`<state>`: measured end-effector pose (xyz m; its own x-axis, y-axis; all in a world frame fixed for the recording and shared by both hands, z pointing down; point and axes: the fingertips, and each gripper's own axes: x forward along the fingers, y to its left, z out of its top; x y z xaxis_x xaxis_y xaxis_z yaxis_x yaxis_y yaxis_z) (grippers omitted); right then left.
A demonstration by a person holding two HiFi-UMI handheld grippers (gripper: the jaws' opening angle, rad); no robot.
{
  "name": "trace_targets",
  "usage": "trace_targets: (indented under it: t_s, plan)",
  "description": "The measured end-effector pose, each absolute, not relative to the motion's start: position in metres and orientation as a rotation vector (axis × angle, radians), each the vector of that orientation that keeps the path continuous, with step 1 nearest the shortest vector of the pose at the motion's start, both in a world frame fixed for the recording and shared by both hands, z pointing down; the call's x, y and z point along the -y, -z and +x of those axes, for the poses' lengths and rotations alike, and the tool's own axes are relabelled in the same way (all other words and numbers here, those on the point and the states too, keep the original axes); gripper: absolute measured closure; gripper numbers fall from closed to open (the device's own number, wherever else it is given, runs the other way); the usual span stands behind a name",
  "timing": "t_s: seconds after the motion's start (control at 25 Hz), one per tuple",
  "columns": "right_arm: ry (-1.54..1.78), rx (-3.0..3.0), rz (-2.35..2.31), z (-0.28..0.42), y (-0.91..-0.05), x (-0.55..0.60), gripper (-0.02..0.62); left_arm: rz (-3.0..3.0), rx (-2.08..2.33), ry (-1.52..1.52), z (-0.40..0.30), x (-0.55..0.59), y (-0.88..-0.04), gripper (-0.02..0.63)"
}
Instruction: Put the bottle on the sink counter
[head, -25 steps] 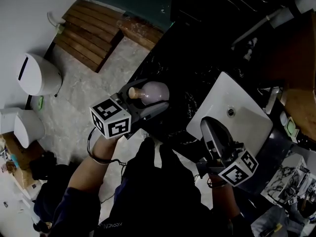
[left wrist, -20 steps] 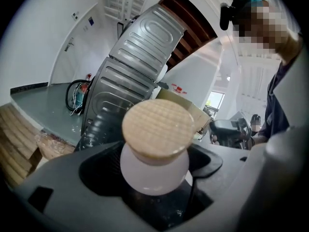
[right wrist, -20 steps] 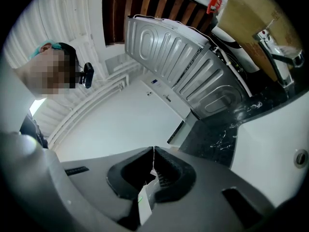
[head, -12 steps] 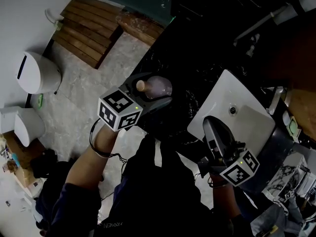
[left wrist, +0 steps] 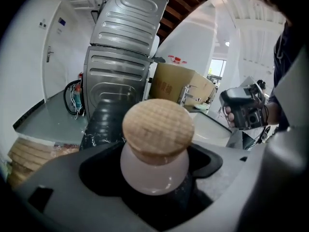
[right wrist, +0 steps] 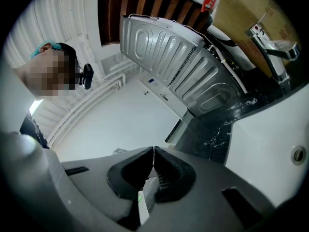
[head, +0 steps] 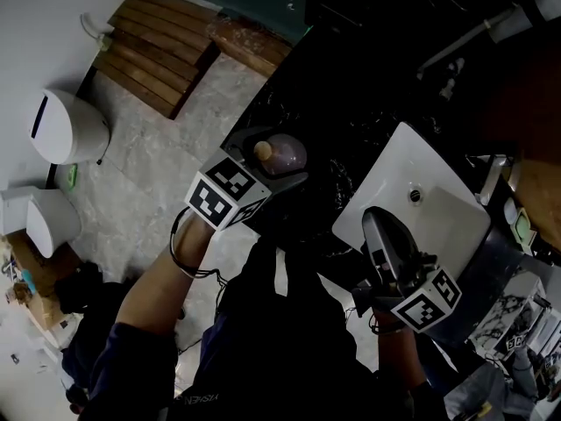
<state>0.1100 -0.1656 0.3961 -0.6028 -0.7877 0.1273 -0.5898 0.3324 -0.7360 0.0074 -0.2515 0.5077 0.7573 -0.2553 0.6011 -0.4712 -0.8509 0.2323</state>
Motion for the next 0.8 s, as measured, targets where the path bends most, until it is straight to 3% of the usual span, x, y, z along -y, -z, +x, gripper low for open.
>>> trace_targets:
  t_s: [0.8]
  plan:
    - [1.16,-2.341,-1.223,0.108,-0.404,0.171,0.569,2.598,0.555,-1.075,0.01,0.25,-0.534,0.216]
